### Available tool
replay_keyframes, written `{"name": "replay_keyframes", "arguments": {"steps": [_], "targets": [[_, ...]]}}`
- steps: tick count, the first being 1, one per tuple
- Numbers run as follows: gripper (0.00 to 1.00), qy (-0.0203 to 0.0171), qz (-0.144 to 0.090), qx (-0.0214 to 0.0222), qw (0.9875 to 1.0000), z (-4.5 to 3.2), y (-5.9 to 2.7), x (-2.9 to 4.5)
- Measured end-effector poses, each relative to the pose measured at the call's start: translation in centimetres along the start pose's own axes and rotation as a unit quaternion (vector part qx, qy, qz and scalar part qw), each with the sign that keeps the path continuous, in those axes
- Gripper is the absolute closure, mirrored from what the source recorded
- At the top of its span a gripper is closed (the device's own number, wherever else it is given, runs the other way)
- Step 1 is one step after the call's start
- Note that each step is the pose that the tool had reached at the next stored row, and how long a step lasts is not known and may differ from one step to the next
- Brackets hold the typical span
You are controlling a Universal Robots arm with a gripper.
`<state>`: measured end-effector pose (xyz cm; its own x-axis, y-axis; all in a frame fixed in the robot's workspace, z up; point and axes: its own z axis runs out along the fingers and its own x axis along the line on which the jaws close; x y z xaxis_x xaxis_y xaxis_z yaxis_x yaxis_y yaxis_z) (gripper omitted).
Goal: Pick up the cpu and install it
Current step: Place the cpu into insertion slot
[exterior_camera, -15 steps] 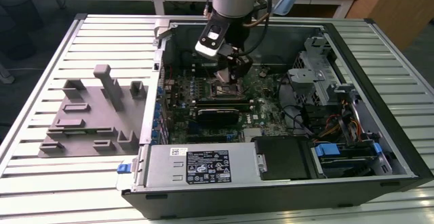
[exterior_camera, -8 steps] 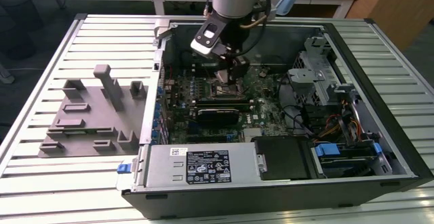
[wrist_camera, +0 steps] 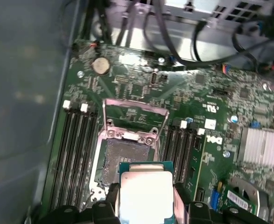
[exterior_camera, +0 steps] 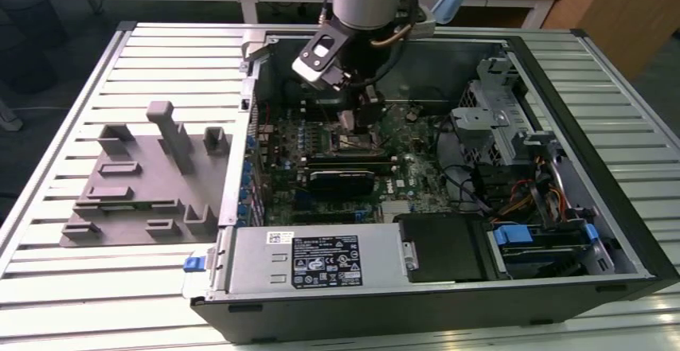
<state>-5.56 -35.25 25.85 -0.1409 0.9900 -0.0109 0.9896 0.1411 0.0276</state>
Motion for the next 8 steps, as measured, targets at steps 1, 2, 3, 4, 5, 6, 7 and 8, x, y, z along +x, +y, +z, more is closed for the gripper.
{"name": "replay_keyframes", "arguments": {"steps": [1,2,3,4,5,6,7,8], "targets": [[0.46,-0.0002,0.009,0.0001,1.0000,0.02,0.00,0.00],[0.46,-0.0005,0.019,0.0002,0.9998,0.04,0.00,0.00],[0.46,-0.0008,0.028,0.0003,0.9996,0.06,0.00,0.00],[0.46,-0.0011,0.037,0.0004,0.9993,0.07,0.00,0.00],[0.46,-0.0014,0.045,0.0005,0.9990,0.08,0.00,0.00],[0.46,-0.0016,0.051,0.0006,0.9987,0.08,0.00,0.00],[0.46,-0.0018,0.055,0.0006,0.9985,0.09,0.00,0.00],[0.46,-0.0022,0.059,0.0006,0.9983,0.10,0.00,0.00]]}}
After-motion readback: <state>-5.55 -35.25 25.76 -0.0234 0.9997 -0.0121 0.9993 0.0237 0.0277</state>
